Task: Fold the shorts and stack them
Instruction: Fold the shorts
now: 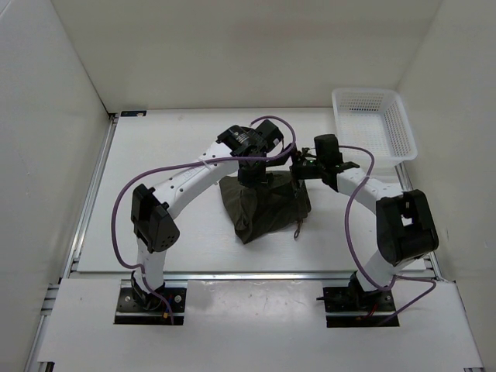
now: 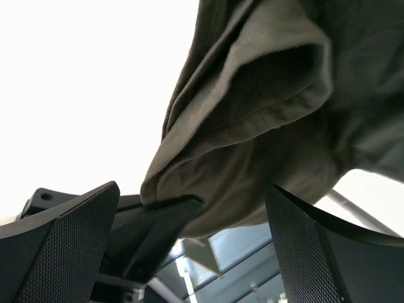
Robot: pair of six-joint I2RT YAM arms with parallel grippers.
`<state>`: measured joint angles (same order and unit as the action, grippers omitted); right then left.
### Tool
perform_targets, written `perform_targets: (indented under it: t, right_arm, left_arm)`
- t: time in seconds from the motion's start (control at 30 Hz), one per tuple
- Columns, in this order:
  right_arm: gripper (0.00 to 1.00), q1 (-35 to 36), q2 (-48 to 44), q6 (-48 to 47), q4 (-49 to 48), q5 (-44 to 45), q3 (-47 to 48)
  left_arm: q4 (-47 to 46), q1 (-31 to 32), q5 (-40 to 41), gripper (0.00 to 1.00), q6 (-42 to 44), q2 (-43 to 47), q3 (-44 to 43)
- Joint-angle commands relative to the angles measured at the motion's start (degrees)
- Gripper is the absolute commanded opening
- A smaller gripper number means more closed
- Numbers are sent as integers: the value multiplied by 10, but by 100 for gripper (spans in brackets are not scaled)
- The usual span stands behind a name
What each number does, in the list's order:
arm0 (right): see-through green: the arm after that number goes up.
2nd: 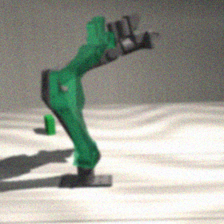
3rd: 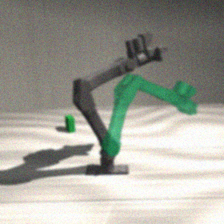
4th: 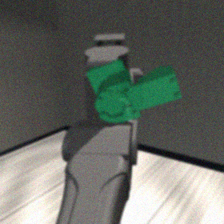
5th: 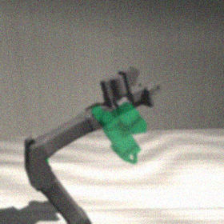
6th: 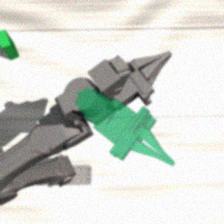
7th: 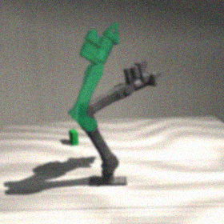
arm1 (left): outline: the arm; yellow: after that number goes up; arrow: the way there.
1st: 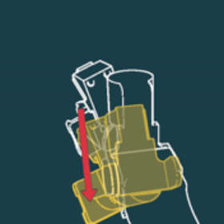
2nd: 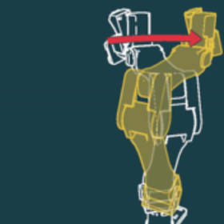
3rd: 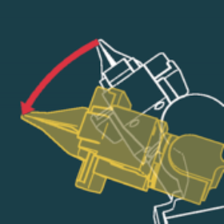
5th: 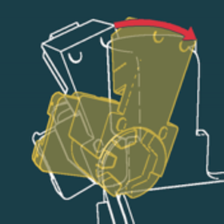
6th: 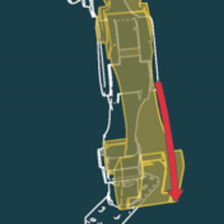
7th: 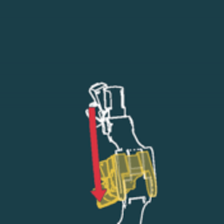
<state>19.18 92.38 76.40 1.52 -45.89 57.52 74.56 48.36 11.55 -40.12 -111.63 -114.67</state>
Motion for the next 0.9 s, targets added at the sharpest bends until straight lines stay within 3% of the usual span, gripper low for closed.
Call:
perform_targets:
  t: [0.0,0.37,0.5,0.63,0.67,0.77,0.87]
  right_arm:
    - [100,14,19,71,-34,-25,11]
    - [99,31,88,105,-23,14,56]
    - [91,18,112,57,35,30,94]
    - [62,13,127,17,74,45,140]
    - [45,13,133,8,84,50,148]
    - [9,8,144,-34,132,68,187]
    - [0,2,144,-68,159,82,219]
  left_arm:
    - [-8,-2,4,10,-5,46,2]
    - [-14,-2,4,10,-10,62,8]
    - [-14,-2,4,10,-10,73,8]
    - [-14,-2,4,10,-10,78,18]
    - [-14,-2,4,10,-10,78,18]
    - [-14,-2,-1,10,-10,78,18]
    - [-14,-2,-7,10,-10,64,-6]
